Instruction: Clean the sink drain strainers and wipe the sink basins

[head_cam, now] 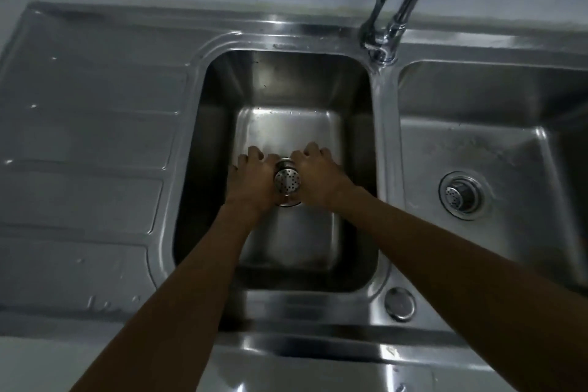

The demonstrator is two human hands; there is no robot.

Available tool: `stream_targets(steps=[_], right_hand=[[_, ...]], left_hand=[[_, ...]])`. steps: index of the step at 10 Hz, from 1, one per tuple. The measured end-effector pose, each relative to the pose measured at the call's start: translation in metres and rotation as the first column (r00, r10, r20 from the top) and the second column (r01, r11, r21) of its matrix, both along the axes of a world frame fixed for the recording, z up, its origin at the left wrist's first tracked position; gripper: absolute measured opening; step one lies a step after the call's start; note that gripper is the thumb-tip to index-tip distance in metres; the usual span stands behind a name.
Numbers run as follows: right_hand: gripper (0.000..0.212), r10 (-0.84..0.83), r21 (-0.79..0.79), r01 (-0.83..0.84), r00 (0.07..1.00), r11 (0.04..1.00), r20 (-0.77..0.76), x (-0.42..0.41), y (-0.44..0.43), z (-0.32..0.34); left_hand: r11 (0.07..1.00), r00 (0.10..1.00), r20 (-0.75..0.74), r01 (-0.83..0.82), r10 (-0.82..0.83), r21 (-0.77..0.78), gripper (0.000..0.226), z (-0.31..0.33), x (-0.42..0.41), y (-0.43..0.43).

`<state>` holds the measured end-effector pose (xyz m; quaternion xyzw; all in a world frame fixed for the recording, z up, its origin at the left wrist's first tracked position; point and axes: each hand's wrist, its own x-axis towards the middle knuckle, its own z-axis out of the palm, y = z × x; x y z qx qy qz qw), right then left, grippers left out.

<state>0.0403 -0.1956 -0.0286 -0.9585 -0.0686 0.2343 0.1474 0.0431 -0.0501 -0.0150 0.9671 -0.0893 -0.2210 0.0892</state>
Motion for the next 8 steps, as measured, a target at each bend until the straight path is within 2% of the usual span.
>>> stream_targets(steps=[1,2,5,8], right_hand=[[0.088,-0.068,0.017,0.069,0.996,0.997,-0.049,0.001,0.006,-0.022],[0.087,-0.066,-0.017,0.065,0.997,0.998,-0.03,0.0,0.009,-0.035],[0.092,-0.046,-0.145,0.046,0.999,0.988,-0.001,0.002,0.013,-0.047],[0.091,-0.059,-0.046,0.058,0.998,0.997,-0.026,-0.024,-0.002,-0.03]], left_hand=[[0.998,0.997,-0.075,-0.036,0.033,-0.044,0.093,-0.025,0.004,0.004],[1.0,0.998,-0.058,-0.019,0.018,-0.019,0.098,-0.042,0.006,0.011],[0.999,1.0,-0.024,0.008,-0.007,0.034,0.1,-0.055,0.013,0.009],[0.997,0.987,-0.144,-0.073,0.071,-0.006,0.103,-0.029,-0.006,-0.006]])
